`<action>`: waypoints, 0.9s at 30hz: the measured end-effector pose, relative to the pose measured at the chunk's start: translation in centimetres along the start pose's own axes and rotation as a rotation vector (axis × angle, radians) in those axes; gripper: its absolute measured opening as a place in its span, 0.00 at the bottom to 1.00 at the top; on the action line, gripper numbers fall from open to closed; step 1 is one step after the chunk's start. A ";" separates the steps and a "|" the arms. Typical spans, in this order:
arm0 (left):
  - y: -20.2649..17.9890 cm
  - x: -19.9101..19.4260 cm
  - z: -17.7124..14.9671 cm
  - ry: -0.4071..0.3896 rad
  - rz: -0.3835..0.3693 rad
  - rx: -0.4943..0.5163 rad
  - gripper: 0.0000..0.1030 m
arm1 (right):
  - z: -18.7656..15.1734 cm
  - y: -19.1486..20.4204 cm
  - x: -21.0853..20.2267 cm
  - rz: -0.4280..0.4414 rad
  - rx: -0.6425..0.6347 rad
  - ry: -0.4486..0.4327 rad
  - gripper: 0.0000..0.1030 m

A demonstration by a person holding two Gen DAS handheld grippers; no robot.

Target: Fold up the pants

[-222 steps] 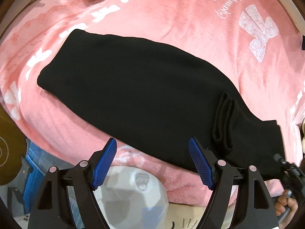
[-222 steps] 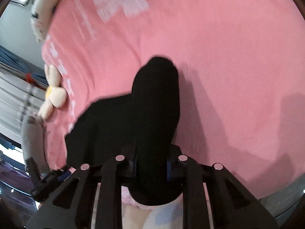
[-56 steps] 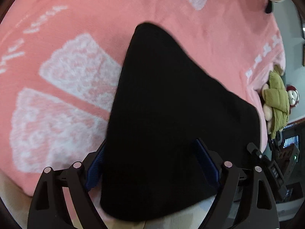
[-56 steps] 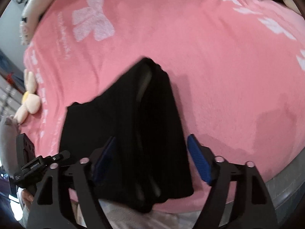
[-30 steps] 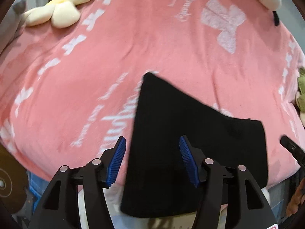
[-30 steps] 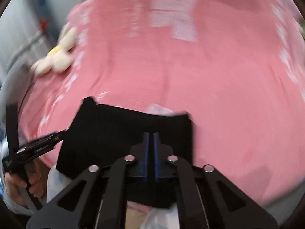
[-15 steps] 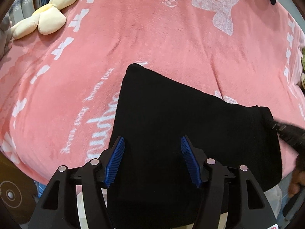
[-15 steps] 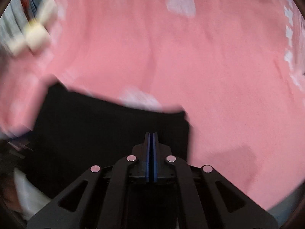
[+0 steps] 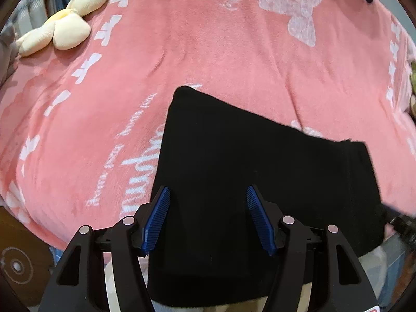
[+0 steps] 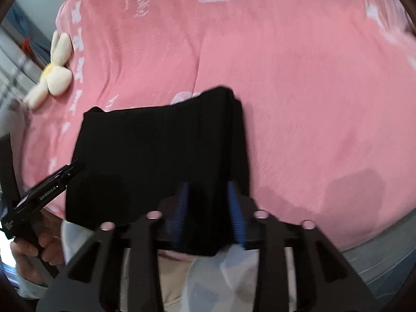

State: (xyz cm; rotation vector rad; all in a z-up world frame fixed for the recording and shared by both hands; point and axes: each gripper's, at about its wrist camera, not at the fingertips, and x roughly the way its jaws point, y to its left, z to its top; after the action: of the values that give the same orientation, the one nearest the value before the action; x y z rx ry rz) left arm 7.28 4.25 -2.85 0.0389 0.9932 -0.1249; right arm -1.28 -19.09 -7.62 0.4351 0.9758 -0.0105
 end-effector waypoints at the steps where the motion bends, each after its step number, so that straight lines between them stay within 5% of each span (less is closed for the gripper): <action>1: 0.4 -0.5 -0.1 -0.001 -0.021 -0.018 0.61 | -0.2 0.1 0.4 0.017 0.001 0.011 0.34; 10: 5.1 -3.5 -1.8 -0.025 -0.025 -0.107 0.63 | -0.6 2.7 1.9 -0.010 -0.059 0.021 0.14; 14: 8.6 -4.9 -2.0 -0.060 -0.021 -0.160 0.65 | 1.6 6.7 -1.0 0.175 -0.057 -0.019 0.14; 20: 15.3 -7.4 -3.2 -0.092 0.060 -0.260 0.66 | 5.4 23.1 0.8 0.466 -0.260 0.032 0.14; 27: 22.3 -9.9 -6.4 -0.086 0.173 -0.409 0.67 | 2.2 39.8 2.0 0.629 -0.524 0.070 0.13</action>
State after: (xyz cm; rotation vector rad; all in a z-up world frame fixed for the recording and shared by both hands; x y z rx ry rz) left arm -0.61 27.79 1.41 -0.2522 0.9097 0.2345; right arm 9.65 16.84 5.87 0.2408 0.8351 0.8155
